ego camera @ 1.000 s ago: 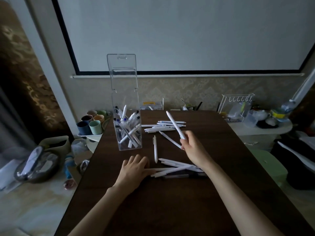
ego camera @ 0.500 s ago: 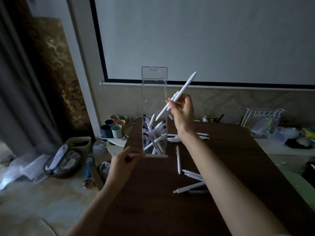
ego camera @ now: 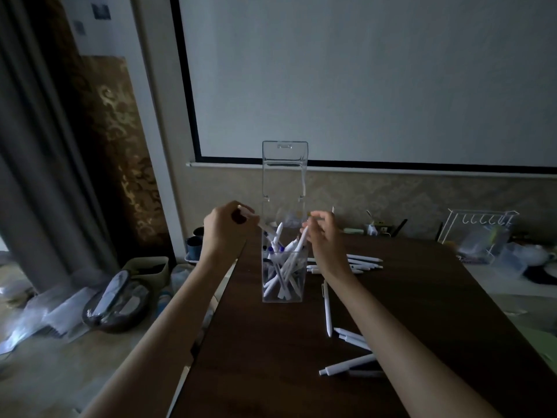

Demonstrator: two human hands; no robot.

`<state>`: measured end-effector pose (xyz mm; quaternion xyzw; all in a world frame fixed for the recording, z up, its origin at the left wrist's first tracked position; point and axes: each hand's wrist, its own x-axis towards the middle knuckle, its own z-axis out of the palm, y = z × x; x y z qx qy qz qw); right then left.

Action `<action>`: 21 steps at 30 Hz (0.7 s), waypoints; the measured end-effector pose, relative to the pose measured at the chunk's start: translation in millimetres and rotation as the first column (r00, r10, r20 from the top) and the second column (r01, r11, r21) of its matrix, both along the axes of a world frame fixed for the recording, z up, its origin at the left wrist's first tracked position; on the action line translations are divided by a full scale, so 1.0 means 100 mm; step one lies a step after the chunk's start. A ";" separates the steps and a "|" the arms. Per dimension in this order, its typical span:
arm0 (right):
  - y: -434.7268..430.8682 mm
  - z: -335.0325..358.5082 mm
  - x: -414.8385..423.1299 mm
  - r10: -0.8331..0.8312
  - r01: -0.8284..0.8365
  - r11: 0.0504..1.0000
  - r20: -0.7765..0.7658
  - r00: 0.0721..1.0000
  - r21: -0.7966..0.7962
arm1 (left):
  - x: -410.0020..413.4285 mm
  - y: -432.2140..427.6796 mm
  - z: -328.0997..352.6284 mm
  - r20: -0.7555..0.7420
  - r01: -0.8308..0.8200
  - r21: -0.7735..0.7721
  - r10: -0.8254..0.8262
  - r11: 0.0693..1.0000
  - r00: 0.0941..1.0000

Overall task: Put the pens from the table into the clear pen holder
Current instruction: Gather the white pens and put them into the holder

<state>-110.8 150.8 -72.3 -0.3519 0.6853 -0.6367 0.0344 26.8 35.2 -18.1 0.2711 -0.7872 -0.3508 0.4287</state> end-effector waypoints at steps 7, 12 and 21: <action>0.07 -0.15 -0.06 -0.065 0.080 0.994 -0.198 0.978 0.069 | -0.23 -0.01 -0.36 0.345 0.071 -0.157 -0.013 0.985 0.939; 0.47 -0.36 -0.13 -0.119 0.132 0.984 -0.108 0.987 0.121 | -0.22 0.24 -0.72 0.273 0.064 -0.061 -0.045 0.996 0.961; 1.36 -0.96 -0.56 -0.219 0.216 0.785 -0.066 0.973 0.580 | -0.17 1.05 -1.48 0.293 0.223 0.137 -0.255 0.965 0.921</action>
